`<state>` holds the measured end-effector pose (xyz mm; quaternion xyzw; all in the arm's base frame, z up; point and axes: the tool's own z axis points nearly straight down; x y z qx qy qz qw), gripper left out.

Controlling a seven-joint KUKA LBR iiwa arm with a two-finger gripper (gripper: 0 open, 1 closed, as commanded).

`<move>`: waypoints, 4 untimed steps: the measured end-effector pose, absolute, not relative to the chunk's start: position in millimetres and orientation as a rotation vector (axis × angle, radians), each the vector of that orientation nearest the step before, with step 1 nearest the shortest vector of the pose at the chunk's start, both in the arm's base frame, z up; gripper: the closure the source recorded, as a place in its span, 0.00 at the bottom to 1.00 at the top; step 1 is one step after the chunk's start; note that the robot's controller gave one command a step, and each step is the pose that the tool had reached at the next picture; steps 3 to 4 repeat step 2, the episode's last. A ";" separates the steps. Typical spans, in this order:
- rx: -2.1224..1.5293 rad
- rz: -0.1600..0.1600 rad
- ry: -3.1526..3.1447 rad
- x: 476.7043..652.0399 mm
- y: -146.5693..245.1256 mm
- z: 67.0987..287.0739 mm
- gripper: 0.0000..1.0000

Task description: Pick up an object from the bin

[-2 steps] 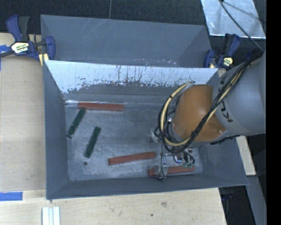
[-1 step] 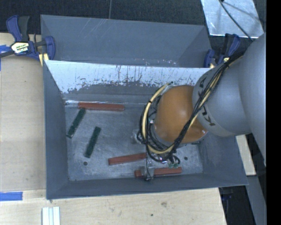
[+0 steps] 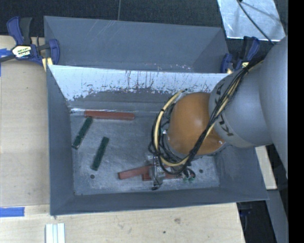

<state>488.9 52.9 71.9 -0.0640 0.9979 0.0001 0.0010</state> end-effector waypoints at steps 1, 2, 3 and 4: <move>-0.491 -0.001 3.102 485.8 11.7 72.7 1.00; -1.107 -0.004 2.931 498.9 2.3 217.7 1.00; -1.107 -0.004 2.931 498.9 2.3 217.7 1.00; -1.107 -0.004 2.931 498.9 2.3 217.7 1.00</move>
Offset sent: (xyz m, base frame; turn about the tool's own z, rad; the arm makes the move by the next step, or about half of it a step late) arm -0.0043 -0.0403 0.0000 -0.1872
